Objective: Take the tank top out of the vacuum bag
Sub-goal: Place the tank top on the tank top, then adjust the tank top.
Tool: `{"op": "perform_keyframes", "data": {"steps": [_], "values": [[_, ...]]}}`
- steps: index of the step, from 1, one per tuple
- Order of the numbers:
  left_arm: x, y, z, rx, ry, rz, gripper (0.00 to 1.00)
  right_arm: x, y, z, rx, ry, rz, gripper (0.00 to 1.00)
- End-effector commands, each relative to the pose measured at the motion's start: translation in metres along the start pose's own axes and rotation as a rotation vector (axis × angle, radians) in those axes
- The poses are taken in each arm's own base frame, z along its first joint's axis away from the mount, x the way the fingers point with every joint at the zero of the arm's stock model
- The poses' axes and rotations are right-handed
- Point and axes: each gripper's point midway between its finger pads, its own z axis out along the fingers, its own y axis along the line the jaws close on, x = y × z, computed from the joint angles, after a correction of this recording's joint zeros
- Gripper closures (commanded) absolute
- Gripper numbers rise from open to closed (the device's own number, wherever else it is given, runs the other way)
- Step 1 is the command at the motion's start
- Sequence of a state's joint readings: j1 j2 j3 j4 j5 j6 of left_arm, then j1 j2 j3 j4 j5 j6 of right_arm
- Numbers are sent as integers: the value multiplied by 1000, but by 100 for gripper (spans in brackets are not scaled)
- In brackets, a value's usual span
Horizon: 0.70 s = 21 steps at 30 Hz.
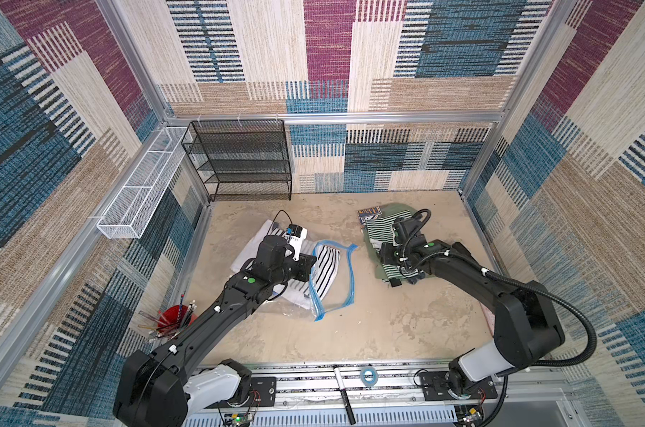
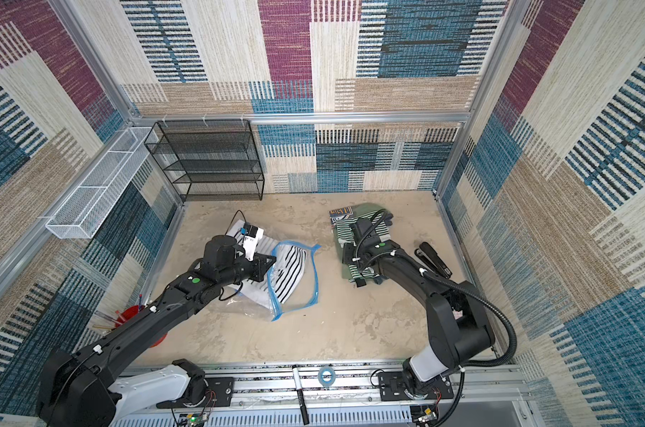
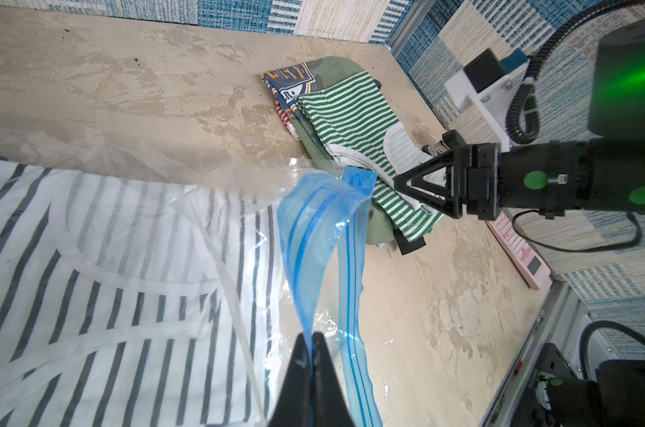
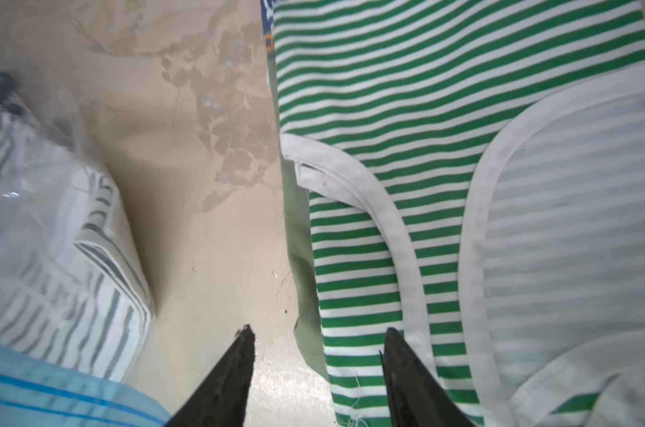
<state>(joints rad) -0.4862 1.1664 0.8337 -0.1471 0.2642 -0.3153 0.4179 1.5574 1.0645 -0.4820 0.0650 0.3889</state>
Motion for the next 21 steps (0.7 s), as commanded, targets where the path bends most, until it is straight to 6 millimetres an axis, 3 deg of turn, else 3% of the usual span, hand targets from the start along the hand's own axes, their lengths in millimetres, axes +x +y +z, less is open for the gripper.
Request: {"op": "perform_keyframes", "data": {"steps": [1,6,11,21], "values": [[3,4,-3,-21,1,-14,100,13,-12,4,113,50,-87,41],[7,6,-2,-22,6,-19,100,32,-18,16,221,110,-174,38],[9,6,-1,-18,6,-26,100,36,-32,20,319,122,-187,37],[9,6,-6,-25,1,-18,100,14,-35,25,392,78,-198,38]]}}
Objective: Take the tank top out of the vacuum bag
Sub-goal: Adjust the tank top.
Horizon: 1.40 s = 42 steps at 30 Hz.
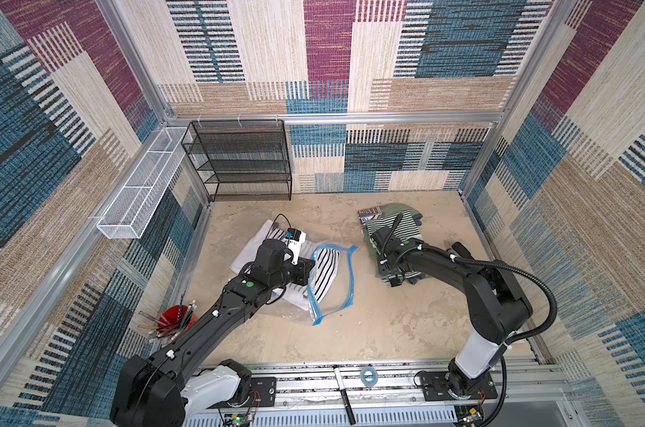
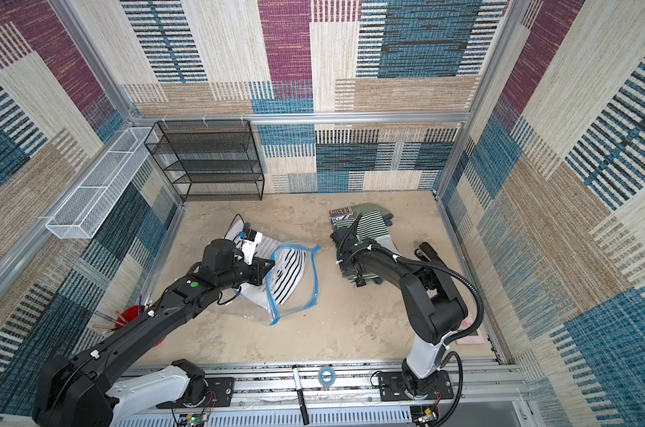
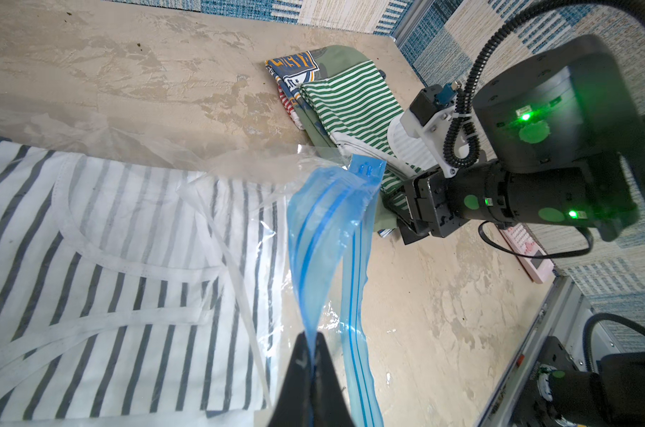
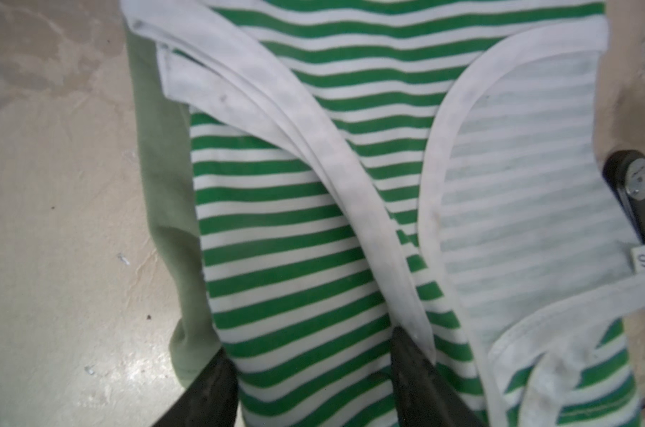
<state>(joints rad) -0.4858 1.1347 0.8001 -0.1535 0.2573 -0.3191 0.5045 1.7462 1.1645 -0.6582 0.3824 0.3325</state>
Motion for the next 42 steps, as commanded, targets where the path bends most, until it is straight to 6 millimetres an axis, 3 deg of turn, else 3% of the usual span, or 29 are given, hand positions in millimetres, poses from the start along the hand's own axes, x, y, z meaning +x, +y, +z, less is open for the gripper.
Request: {"op": "perform_keyframes", "data": {"steps": [1,7,15,21,26,30,33,37,42], "values": [[1,3,-2,-16,-2,-11,100,-14,-7,-5,48,-40,-2,39],[4,4,-2,-19,0,-12,100,-25,-11,-13,52,-63,-8,40],[4,5,-2,-18,0,-10,100,-15,-34,3,75,-23,15,45],[6,6,0,-21,3,-13,100,-19,-7,-3,-89,-41,-42,44],[6,6,2,-17,5,-19,100,-16,2,-8,-157,-46,-62,45],[5,5,3,-15,5,-18,100,-4,2,-1,-148,-8,-79,49],[6,5,3,-14,7,-18,100,2,-4,6,-103,16,-71,59],[5,5,2,-16,7,-18,100,-3,-5,6,-85,13,-57,87],[4,5,1,-18,3,-16,100,-28,-8,-12,-80,-32,-50,99]]}}
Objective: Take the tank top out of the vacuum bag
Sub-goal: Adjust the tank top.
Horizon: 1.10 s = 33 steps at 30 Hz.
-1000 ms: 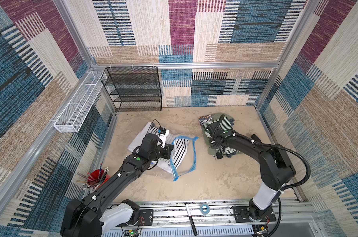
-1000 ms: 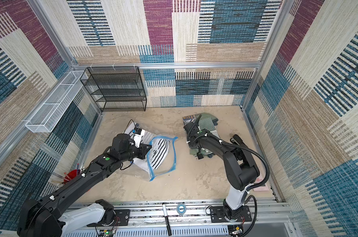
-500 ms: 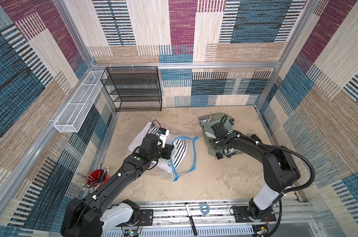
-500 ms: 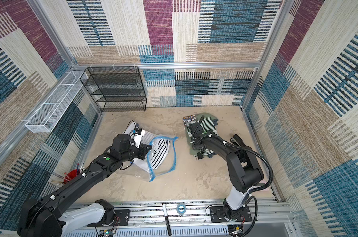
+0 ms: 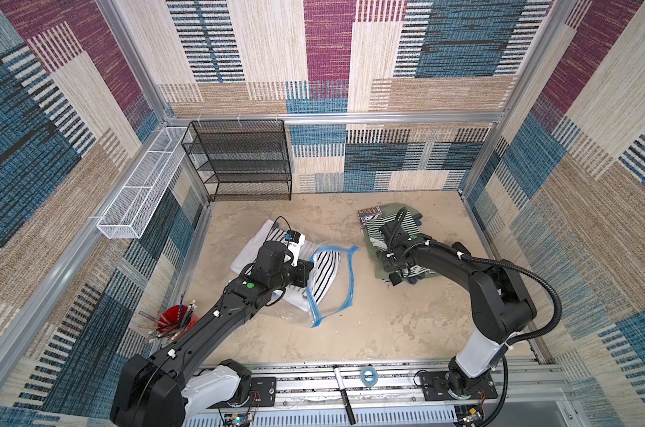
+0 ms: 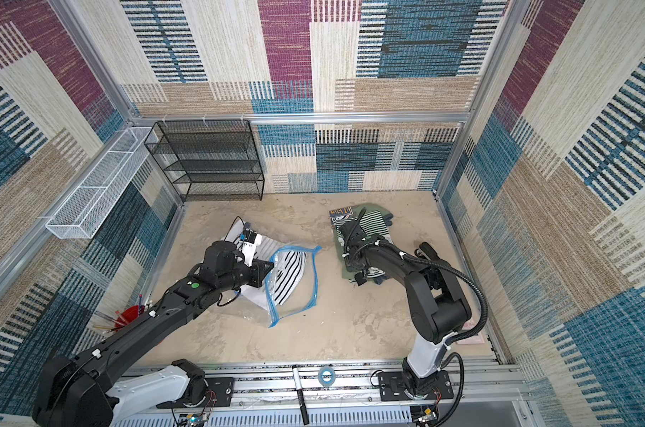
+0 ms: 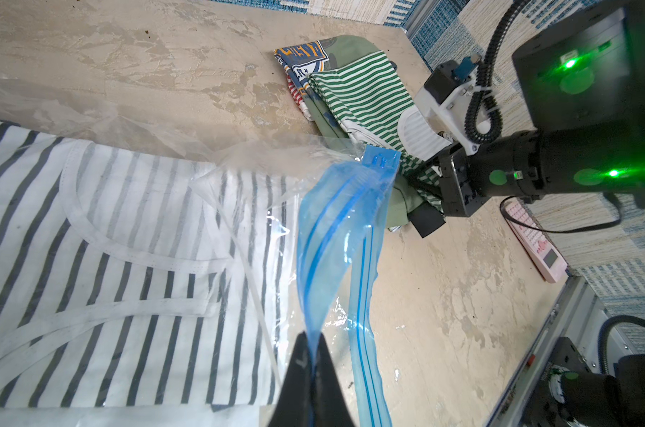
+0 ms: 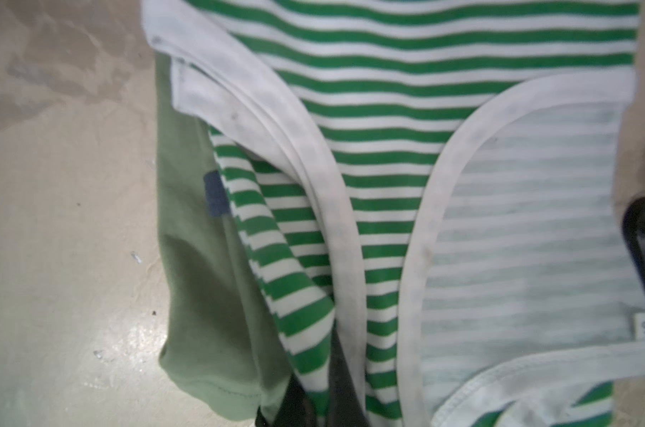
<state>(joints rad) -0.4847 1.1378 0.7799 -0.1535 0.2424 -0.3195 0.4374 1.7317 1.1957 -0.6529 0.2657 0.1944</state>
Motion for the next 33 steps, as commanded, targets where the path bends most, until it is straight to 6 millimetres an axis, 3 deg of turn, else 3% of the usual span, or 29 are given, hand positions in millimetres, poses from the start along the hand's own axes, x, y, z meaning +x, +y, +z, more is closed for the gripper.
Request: {"op": "perform_keyframes", "data": {"steps": [1,8,10,14,16,19,22,27,29,33], "values": [[-4,-2,-2,6,-13,-9,100,-17,-5,-13,23,-37,8,100],[-4,-3,-2,11,-14,-10,100,-33,-18,-35,81,-67,-10,100],[-5,-3,-3,13,-15,-10,100,-33,-13,-37,46,-70,-29,100],[-5,-3,-4,12,-17,-9,100,-28,5,-38,-59,-68,-61,91],[-5,-3,-4,11,-17,-11,100,-25,12,-38,-104,-65,-76,82],[-4,-3,-5,9,-15,-9,100,-24,13,-40,-122,-83,-71,54],[-5,-3,-4,8,-14,-8,100,-32,16,-51,-158,-144,-43,43],[-6,-4,1,18,-3,-12,100,-50,3,-51,-286,-195,138,44],[-8,-5,1,21,-4,-13,100,-45,0,-37,-293,-163,188,51],[-8,-5,-1,13,-4,-10,100,-15,7,-10,-300,-67,220,56]]}}
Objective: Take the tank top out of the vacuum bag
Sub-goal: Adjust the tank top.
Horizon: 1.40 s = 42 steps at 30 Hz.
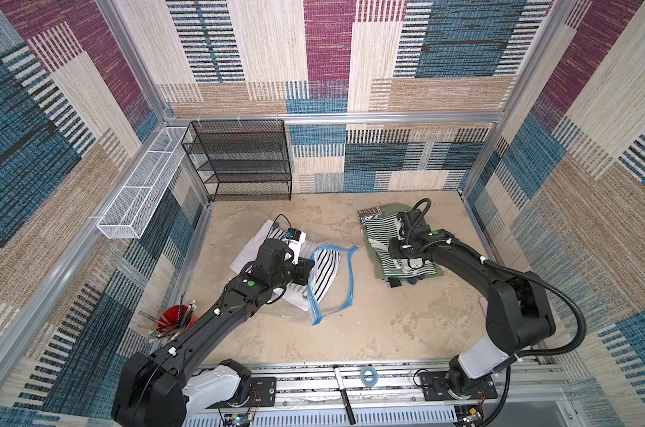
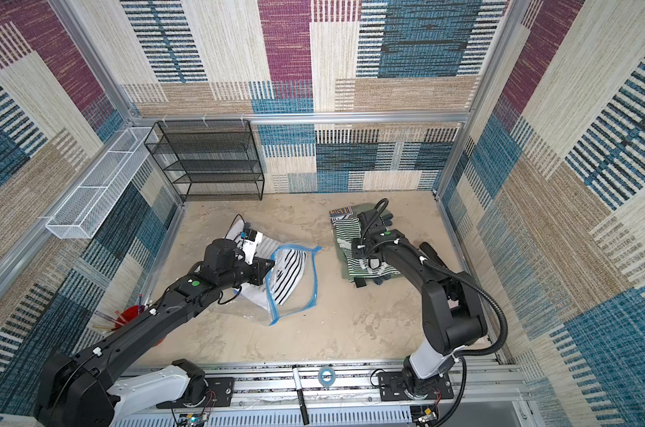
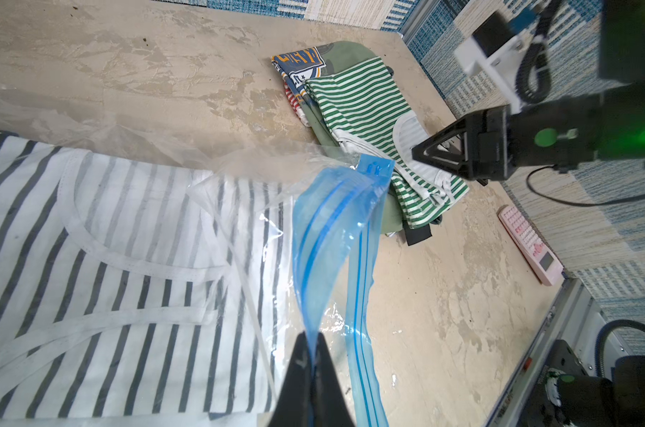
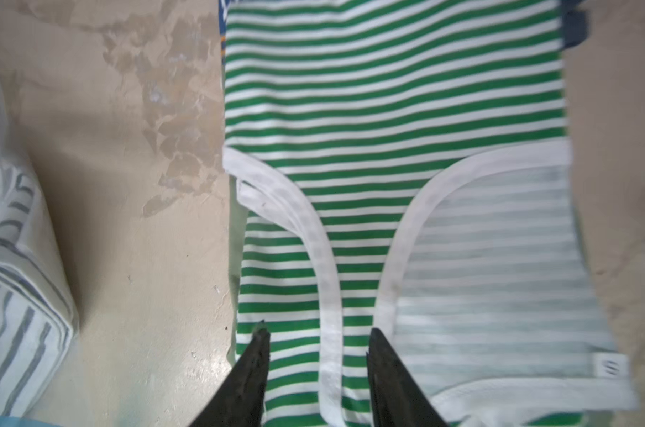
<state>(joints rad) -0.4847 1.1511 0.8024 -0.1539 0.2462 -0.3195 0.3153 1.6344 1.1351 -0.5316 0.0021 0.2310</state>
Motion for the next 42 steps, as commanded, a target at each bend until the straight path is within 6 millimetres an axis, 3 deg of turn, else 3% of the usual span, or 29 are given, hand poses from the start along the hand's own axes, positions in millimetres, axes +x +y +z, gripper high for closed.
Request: {"op": "perform_keyframes", "data": {"steps": [1,8,11,22,27,32,38,42], "values": [[-1,-2,-2,5,4,-12,100,16,11,11,-76,29,65,56],[2,-1,2,10,14,-23,100,75,-5,35,-43,125,99,56],[1,-2,4,18,15,-27,100,79,-16,39,19,131,93,56],[2,-2,2,15,16,-29,100,-1,-4,-30,-41,-106,81,45],[1,-3,1,21,14,-31,100,-6,-47,-18,-24,-111,238,47],[1,-3,-4,12,12,-23,100,17,-95,-4,72,-101,377,52],[1,-3,-4,9,19,-11,100,49,-116,21,136,-38,417,55],[-1,-4,-4,11,19,-9,100,59,-137,15,260,-42,432,55]]}}
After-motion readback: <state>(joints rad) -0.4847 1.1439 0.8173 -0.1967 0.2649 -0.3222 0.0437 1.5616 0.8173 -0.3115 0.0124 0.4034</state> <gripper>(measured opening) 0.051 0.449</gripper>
